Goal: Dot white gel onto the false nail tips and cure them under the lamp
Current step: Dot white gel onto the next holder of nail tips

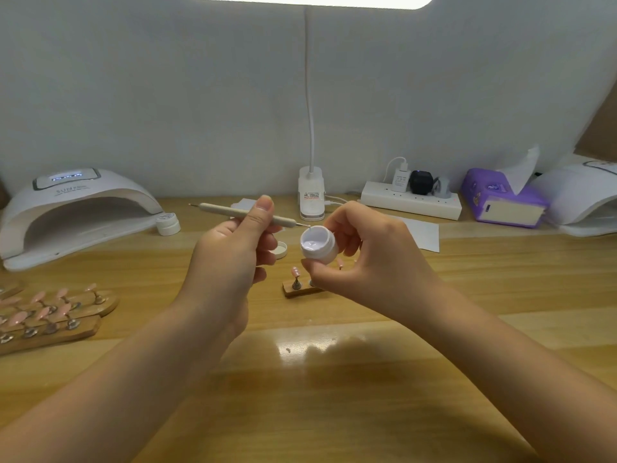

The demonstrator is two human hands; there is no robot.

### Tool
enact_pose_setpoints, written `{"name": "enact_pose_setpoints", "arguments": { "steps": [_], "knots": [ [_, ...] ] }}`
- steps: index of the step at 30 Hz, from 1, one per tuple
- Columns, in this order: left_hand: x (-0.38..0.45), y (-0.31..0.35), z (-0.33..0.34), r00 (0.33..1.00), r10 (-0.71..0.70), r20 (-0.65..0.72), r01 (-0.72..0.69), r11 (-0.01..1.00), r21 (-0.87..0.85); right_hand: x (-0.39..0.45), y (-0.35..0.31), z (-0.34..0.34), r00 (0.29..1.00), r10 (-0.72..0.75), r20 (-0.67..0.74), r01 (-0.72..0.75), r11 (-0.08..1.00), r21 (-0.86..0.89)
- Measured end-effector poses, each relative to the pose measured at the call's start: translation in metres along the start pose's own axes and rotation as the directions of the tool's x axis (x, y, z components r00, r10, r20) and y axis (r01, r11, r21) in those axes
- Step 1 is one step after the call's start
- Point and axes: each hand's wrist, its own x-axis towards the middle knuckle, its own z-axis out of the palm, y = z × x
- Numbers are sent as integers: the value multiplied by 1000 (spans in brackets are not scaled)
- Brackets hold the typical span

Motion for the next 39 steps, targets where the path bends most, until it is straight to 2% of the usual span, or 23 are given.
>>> {"name": "enact_pose_setpoints", "arguments": {
  "steps": [8, 21, 26, 30, 34, 39],
  "knots": [
    [1, -3, 0, 997, -71, 18, 71, 997, -5, -1, 1, 0, 999, -1, -51, 2, 1000, 18],
    [-1, -1, 0, 996, -80, 35, 80, 997, -6, 0, 3, 1, 998, 2, -66, -1, 1000, 10],
    [0, 3, 0, 994, -46, 97, 57, 992, -115, 0, 7, 2, 998, 26, -66, -26, 1000, -2],
    [-1, 10, -2, 981, 78, 175, -38, 974, -223, 2, 15, 3, 994, 96, -49, -97, 995, -16],
    [-3, 15, -6, 946, 211, 245, -162, 966, -203, 4, 28, 3, 977, 206, -56, -205, 979, 12],
    [-5, 11, -4, 927, 227, 300, -177, 967, -186, 7, 58, -1, 903, 419, -93, -409, 906, 106]
  ]
}}
